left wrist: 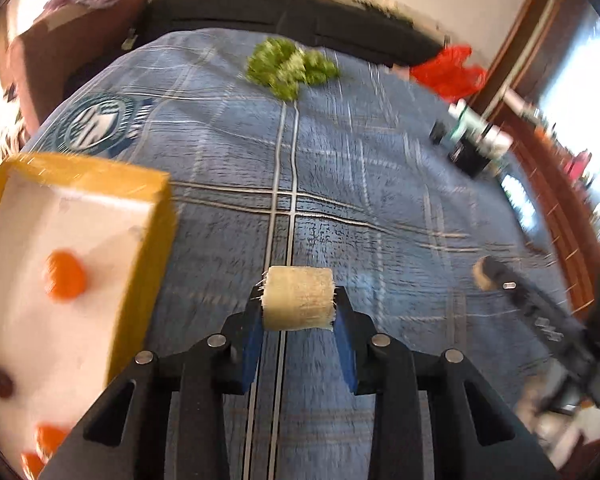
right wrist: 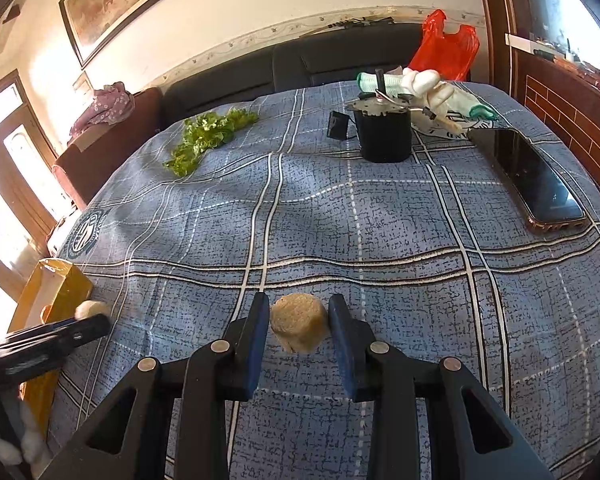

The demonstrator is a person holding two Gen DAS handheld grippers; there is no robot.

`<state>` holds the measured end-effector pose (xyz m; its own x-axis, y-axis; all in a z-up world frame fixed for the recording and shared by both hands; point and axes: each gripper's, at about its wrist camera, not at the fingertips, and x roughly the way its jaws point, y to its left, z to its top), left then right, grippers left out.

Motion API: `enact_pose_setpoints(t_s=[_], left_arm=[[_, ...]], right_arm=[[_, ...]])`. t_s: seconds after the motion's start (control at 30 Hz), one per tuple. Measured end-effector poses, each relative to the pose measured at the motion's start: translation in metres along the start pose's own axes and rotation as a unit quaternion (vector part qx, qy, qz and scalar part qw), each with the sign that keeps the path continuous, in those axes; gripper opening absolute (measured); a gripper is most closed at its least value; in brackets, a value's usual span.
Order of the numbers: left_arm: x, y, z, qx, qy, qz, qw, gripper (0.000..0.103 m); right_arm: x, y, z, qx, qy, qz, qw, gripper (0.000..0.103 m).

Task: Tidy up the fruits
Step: 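Carry both white slices over the tray and open both tools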

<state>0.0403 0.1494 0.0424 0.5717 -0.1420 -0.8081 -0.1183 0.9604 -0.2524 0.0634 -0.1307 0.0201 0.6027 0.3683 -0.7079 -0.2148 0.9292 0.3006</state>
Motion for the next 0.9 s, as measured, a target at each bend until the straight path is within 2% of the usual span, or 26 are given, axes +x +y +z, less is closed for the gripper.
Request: enact_pose_setpoints(t_s=[0.1,0.2,0.4,0.5,0.53,0.67,0.73,0.9], left_arm=[[-0.033,0.016,-0.012,-0.035,-0.021,-0.023,0.9989,0.031],[-0.067,0.036,-0.024,-0.064,-0.045,-0.027,0.9966,0.031],[-0.115,0.085,-0.051,-0.109,-0.084,-0.008,0.9904,0.032],[-0.126,0.11,-0.061,-0.12,-0.09,0.03,0.9882,0.032],[-0.131,0.119,-0.066,-0.121,-0.093,0.051,0.9869,0.032],[-0.144,0.148,-0.082,-0.12,-0.1,0.111,0.9814,0.032],[-0.149,0.16,-0.088,-0.123,-0.103,0.127,0.9789,0.032],[-0.151,0.191,-0.102,-0.158,-0.097,0.104,0.9771,0.032]], right_arm=[[-0.005,0.007,-0.001,-0.01,-0.006,0.005,1.0,0.033],[-0.013,0.017,-0.002,-0.02,-0.014,0.017,1.0,0.033],[-0.028,0.051,-0.011,-0.064,-0.033,0.043,0.996,0.033],[-0.033,0.074,-0.018,-0.09,-0.032,0.058,0.994,0.033],[-0.036,0.081,-0.02,-0.094,-0.031,0.066,0.993,0.033],[-0.059,0.118,-0.029,-0.082,-0.001,0.164,0.983,0.034],[-0.066,0.143,-0.033,-0.099,0.01,0.191,0.977,0.034],[-0.071,0.229,-0.053,-0.174,0.025,0.221,0.959,0.034]])
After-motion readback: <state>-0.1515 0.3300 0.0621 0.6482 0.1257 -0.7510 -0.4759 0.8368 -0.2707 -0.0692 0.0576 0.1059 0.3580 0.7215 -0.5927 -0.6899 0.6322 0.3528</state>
